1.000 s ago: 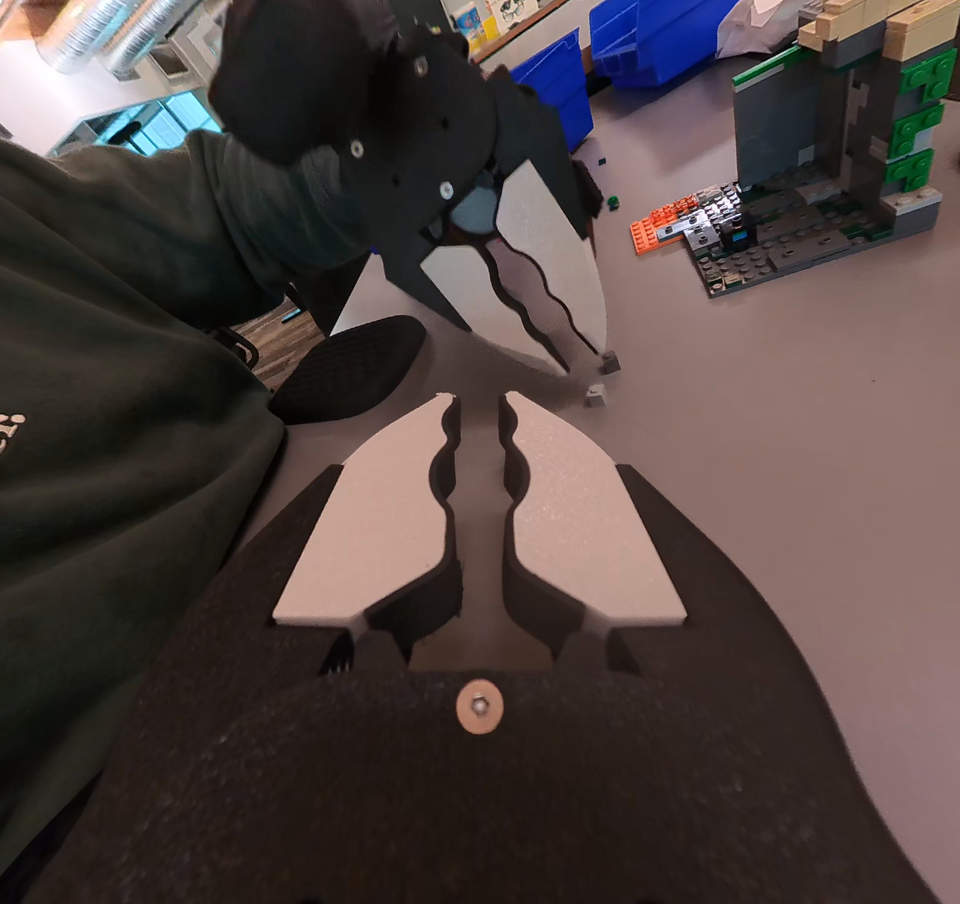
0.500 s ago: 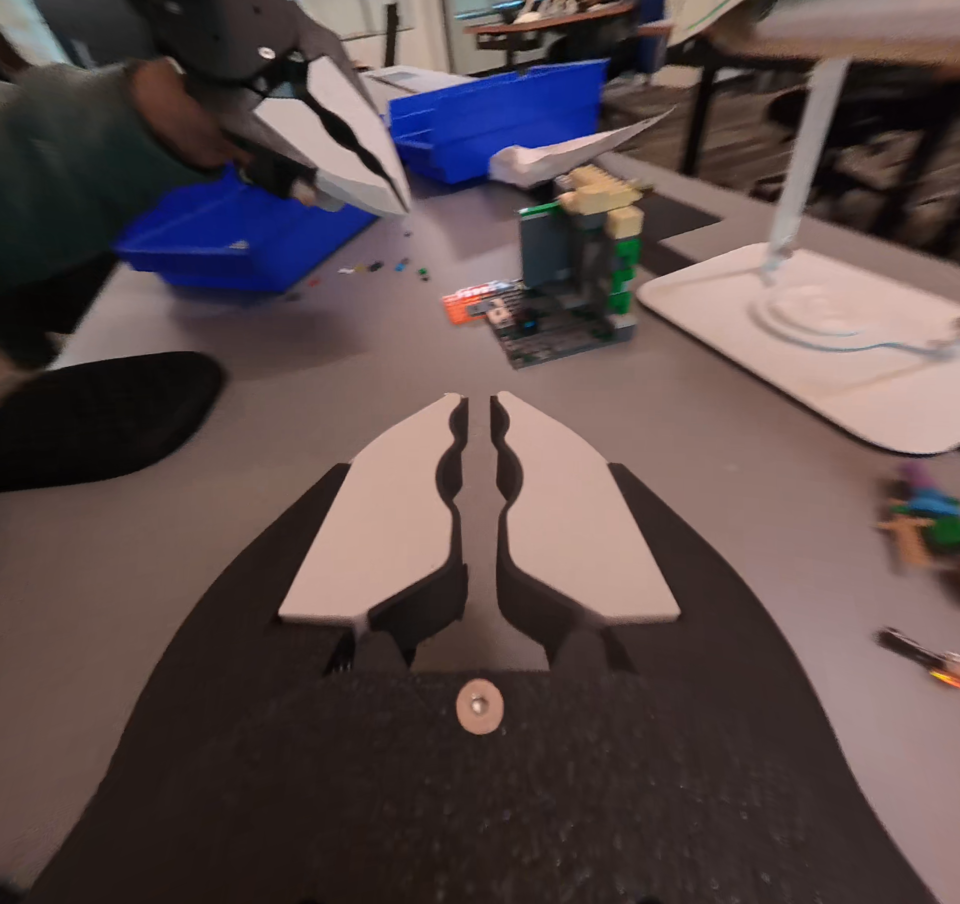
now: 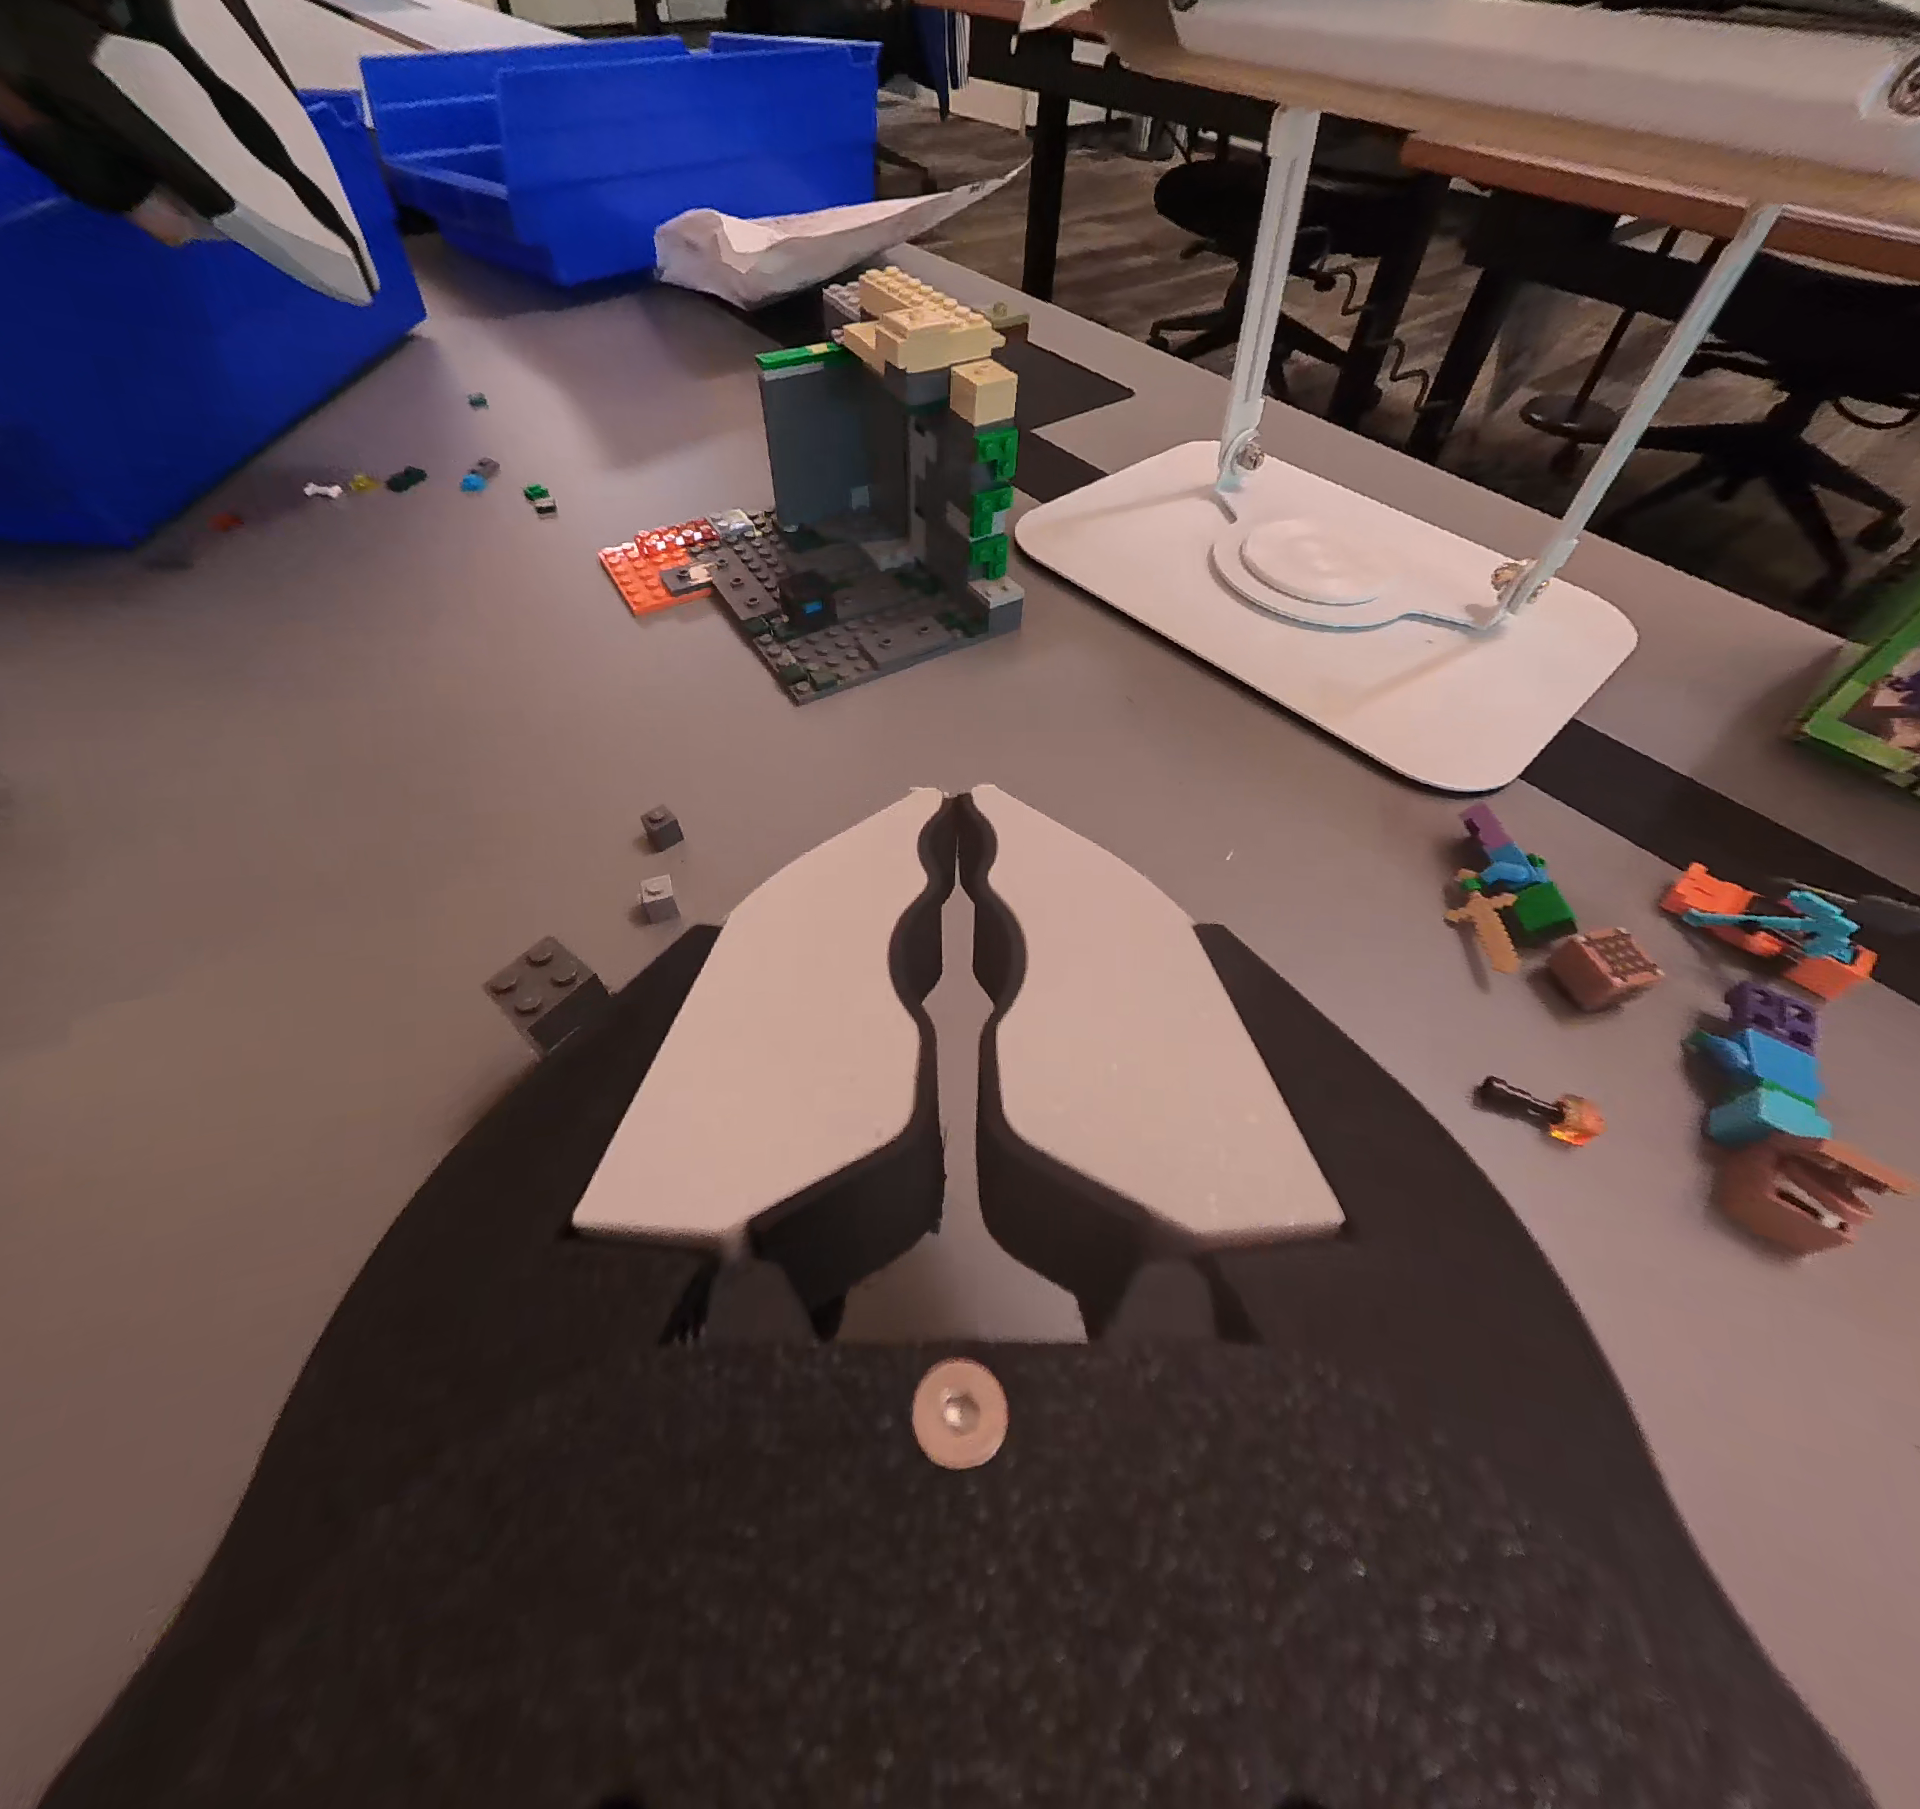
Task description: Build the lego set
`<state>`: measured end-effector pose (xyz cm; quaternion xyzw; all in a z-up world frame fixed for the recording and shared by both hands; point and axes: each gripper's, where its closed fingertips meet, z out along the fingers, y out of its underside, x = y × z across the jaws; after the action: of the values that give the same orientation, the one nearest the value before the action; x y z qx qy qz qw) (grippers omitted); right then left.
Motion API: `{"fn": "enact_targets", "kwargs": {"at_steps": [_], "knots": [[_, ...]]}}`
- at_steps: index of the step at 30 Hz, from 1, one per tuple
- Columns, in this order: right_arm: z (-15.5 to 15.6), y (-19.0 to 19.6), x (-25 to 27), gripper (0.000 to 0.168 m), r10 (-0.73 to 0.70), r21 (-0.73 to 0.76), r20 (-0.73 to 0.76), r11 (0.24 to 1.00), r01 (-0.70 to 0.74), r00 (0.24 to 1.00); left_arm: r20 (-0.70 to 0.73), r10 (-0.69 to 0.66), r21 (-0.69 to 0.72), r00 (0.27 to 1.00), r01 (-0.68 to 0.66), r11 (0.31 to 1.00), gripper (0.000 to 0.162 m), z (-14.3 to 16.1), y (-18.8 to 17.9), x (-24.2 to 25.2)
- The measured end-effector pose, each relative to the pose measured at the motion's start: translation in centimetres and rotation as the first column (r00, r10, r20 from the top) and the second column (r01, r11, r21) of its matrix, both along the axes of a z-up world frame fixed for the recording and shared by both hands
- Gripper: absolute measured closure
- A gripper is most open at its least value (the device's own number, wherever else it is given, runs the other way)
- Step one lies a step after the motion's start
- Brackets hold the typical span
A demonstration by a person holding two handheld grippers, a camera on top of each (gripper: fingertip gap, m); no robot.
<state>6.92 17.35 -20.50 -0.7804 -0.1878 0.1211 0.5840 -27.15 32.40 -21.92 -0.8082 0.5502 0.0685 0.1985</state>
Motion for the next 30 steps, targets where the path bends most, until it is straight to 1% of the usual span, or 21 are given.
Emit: {"fn": "enact_targets", "kwargs": {"at_steps": [3, 8, 10, 12, 15, 20, 28, 30], "knots": [[-0.3, -0.1, 0.1, 0.168, -0.004, -0.009, 0.001, 1.0, 0.004, 1.0, 0.023, 0.05, 0.024, 0.999, -0.05, 0.998, 0.148, 1.4, 1.3, -2.1], [-0.7, 0.1, 0.3, 0.168, -0.013, -0.031, -0.024, 0.999, 0.012, 1.0, 0.1, 0.2, 0.08, 0.975, -0.208, 0.975, 0.12, 4.8, 3.4, -7.8], [-0.8, 0.1, 0.3, 0.168, -0.015, -0.039, -0.033, 0.999, 0.014, 0.999, 0.113, 0.26, 0.08, 0.959, -0.27, 0.96, 0.11, 5.4, 3.7, -10.4], [-0.9, 0.1, 0.3, 0.168, -0.014, -0.04, -0.038, 0.999, 0.012, 0.999, 0.127, 0.303, 0.046, 0.945, -0.31, 0.949, 0.108, 5.3, 3.5, -12.5], [-0.9, 0.1, 0.3, 0.168, -0.015, -0.046, -0.045, 0.999, 0.013, 0.999, 0.102, 0.34, 0.003, 0.935, -0.342, 0.94, 0.111, 4.1, 2.8, -15.4], [-1.1, 0.0, 0.2, 0.168, -0.011, -0.054, -0.049, 0.999, 0.008, 0.999, 0.09, 0.388, -0.078, 0.917, -0.382, 0.921, 0.121, 1.1, 1.9, -18.1], [-1.8, -0.2, -0.5, 0.168, 0.015, -0.074, -0.026, 0.997, -0.017, 1.0, -0.027, 0.357, -0.167, 0.934, -0.356, 0.919, 0.141, -3.0, 0.4, -20.3], [-2.1, -0.2, -0.7, 0.168, 0.02, -0.082, -0.021, 0.996, -0.022, 1.0, -0.057, 0.353, -0.188, 0.934, -0.358, 0.915, 0.143, -3.8, 0.2, -20.8]]}}
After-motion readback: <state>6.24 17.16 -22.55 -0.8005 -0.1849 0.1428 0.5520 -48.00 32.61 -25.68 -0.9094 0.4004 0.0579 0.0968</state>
